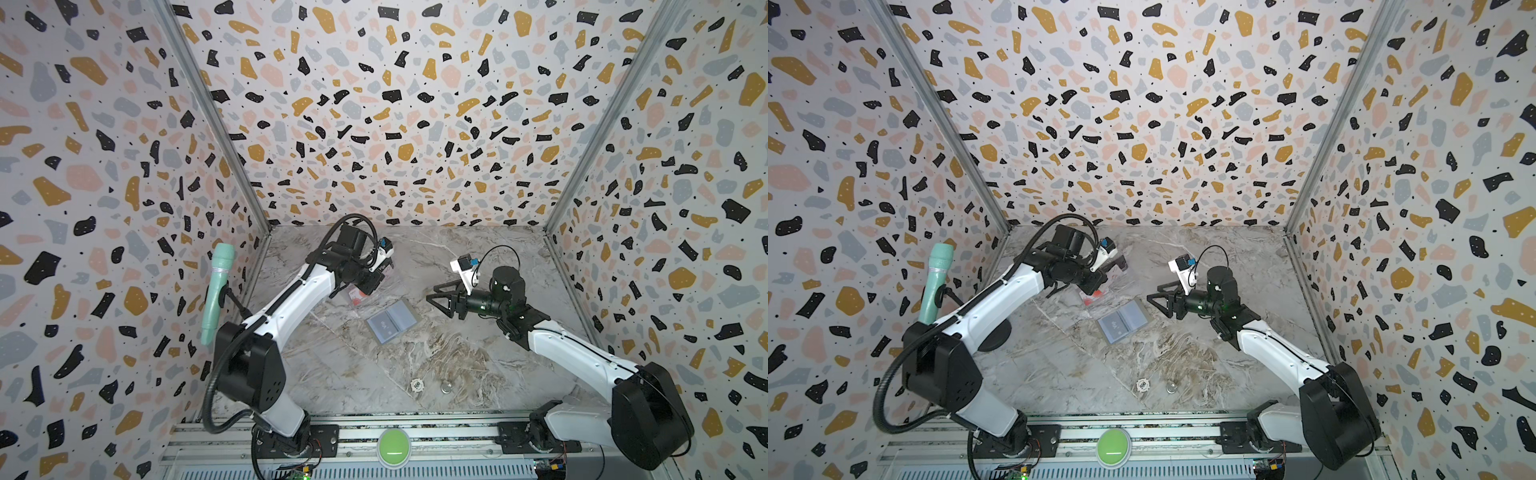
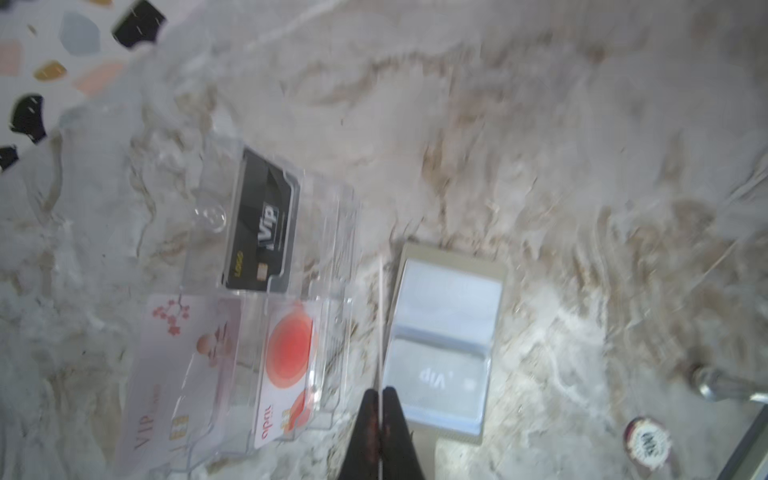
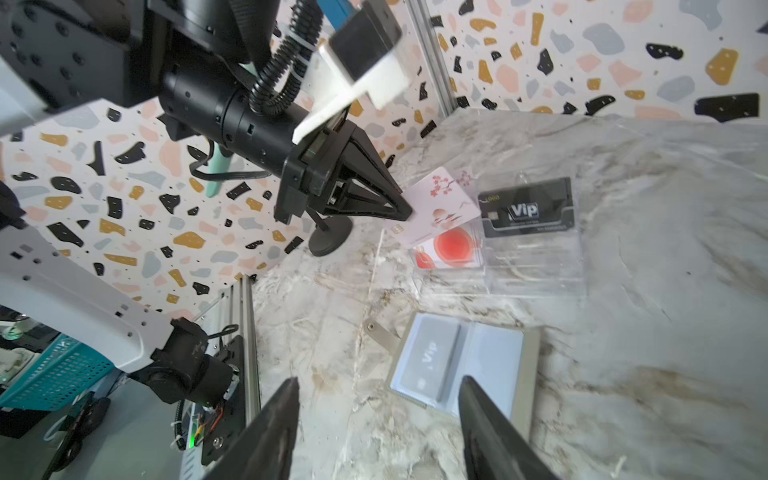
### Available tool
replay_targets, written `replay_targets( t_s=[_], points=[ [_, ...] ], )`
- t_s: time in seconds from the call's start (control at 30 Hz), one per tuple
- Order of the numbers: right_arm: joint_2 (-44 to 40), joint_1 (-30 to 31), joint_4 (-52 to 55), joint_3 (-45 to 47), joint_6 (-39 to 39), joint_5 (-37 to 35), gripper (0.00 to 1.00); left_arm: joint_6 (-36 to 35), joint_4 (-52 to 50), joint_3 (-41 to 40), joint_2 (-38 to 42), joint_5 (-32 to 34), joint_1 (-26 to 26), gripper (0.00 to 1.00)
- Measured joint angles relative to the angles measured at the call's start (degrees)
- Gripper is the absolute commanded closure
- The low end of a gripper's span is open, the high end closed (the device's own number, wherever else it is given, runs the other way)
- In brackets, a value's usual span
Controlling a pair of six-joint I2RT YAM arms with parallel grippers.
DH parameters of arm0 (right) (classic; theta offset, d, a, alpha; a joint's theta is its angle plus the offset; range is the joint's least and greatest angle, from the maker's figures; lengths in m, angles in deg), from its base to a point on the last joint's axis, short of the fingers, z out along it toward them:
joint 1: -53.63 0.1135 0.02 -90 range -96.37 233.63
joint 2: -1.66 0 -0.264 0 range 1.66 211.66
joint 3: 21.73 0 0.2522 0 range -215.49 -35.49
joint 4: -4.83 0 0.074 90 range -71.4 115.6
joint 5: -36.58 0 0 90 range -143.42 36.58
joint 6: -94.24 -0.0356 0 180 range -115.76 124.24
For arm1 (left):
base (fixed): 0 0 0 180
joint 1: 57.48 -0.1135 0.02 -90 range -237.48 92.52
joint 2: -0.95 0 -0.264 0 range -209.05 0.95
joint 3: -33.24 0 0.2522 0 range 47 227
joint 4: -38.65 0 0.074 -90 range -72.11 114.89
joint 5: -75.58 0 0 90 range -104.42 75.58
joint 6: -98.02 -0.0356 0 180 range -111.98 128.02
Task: Take the credit cards out of the card holder
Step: Place the credit card in the storage box.
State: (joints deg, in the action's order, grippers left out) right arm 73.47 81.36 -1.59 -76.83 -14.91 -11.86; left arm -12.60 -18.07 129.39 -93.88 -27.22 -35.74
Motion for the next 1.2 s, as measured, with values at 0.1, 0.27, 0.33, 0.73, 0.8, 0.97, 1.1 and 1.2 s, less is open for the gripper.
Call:
replay_targets(
  t_s=[0.1, 0.27, 0.33, 0.73, 0.8, 0.97, 1.1, 1.2],
  points=[
    [-1.0, 0.0, 1.9, 1.1, 1.6, -1.5, 0.38, -5.8, -5.6, 2.7, -2.3, 1.5, -2.5, 1.0],
    [-1.3, 0.0, 3.4, 2.1, 3.2, -2.9, 0.38, -11.6, -9.4, 7.3, -2.4, 3.1, -7.1, 1.0],
    [-1.3, 0.0, 3.7, 2.3, 3.7, -3.2, 0.38, -13.1, -9.9, 9.2, -2.7, 4.2, -8.1, 1.0],
    [-1.9, 0.0, 5.3, 3.8, 5.6, -4.1, 0.38, -17.0, -9.3, 13.2, -11.0, 8.5, -8.6, 1.0],
    [-2.2, 0.0, 5.5, 4.2, 5.7, -4.1, 0.38, -17.4, -8.8, 13.9, -11.6, 9.0, -8.6, 1.0],
    [-3.1, -0.1, 5.6, 5.0, 5.8, -4.6, 0.38, -18.0, -6.8, 14.2, -11.8, 9.3, -9.1, 1.0],
    [-4.2, -0.4, 5.7, 5.8, 5.8, -5.0, 0.38, -18.4, -5.8, 14.2, -12.8, 9.5, -9.5, 1.0],
    [-4.4, -0.6, 5.6, 5.9, 5.8, -5.0, 0.38, -18.4, -5.8, 14.2, -14.1, 9.7, -9.6, 1.0]
  ],
)
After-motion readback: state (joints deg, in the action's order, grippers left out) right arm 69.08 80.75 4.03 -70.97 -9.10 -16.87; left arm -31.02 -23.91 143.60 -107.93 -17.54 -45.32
